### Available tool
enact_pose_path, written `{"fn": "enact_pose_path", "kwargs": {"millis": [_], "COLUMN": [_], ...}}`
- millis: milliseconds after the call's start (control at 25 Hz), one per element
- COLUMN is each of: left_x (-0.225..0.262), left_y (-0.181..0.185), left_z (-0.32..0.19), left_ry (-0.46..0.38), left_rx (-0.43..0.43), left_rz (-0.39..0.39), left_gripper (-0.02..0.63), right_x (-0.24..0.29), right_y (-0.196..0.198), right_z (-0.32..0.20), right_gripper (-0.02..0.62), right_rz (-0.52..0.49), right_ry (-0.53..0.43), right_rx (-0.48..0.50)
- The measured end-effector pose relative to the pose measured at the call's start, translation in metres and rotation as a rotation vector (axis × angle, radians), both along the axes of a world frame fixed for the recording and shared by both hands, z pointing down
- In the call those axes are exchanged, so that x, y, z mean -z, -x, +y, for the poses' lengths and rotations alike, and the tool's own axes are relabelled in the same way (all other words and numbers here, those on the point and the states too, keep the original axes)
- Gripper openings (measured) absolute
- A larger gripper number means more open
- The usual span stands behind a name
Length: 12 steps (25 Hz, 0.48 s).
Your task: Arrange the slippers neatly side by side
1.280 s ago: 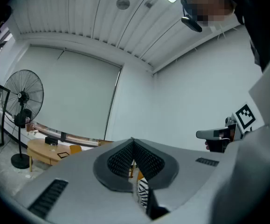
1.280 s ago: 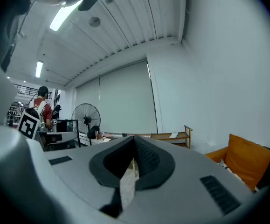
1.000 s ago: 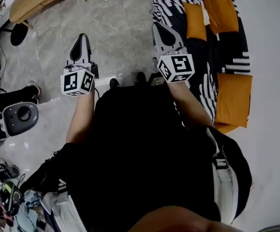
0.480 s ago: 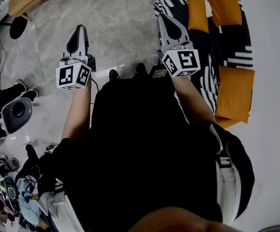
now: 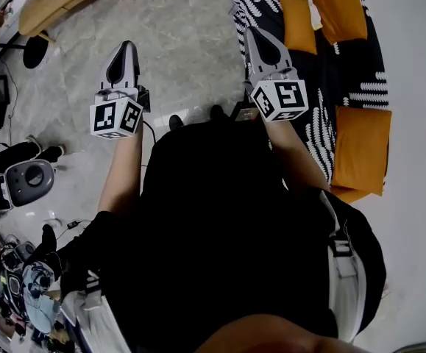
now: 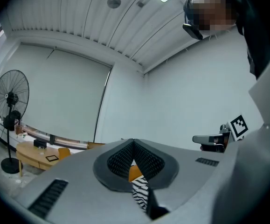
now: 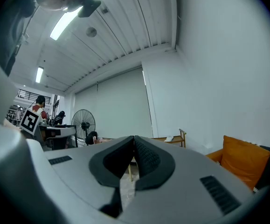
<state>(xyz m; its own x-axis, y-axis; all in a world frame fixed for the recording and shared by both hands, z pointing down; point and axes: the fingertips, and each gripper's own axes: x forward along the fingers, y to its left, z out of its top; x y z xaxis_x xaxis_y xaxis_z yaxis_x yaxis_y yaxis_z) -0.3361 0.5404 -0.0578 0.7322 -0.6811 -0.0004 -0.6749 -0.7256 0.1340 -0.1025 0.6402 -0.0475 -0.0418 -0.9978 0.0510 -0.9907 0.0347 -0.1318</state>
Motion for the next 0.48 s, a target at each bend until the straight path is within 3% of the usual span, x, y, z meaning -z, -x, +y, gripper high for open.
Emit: {"fn": "enact_pose_path", "kwargs": {"millis": [240, 480], "left_x": [-0.006, -0.015], "left_y": [-0.030, -0.031], "left_z": [0.010, 0.003], "left_ry": [0.009, 0.029], "left_rx": [0.022, 0.036], "left_rz": [-0.013, -0.043], "left_gripper": [0.014, 0.015], "right_x": [-0.018, -0.037], "right_y": [-0.041, -0.061], "right_z": [0.008, 0.002], "right_gripper": [0.032, 0.031], "right_rz": [-0.041, -0.083], "right_ry": [0.007, 0.040], "right_rx": [-0.012, -0.016]}}
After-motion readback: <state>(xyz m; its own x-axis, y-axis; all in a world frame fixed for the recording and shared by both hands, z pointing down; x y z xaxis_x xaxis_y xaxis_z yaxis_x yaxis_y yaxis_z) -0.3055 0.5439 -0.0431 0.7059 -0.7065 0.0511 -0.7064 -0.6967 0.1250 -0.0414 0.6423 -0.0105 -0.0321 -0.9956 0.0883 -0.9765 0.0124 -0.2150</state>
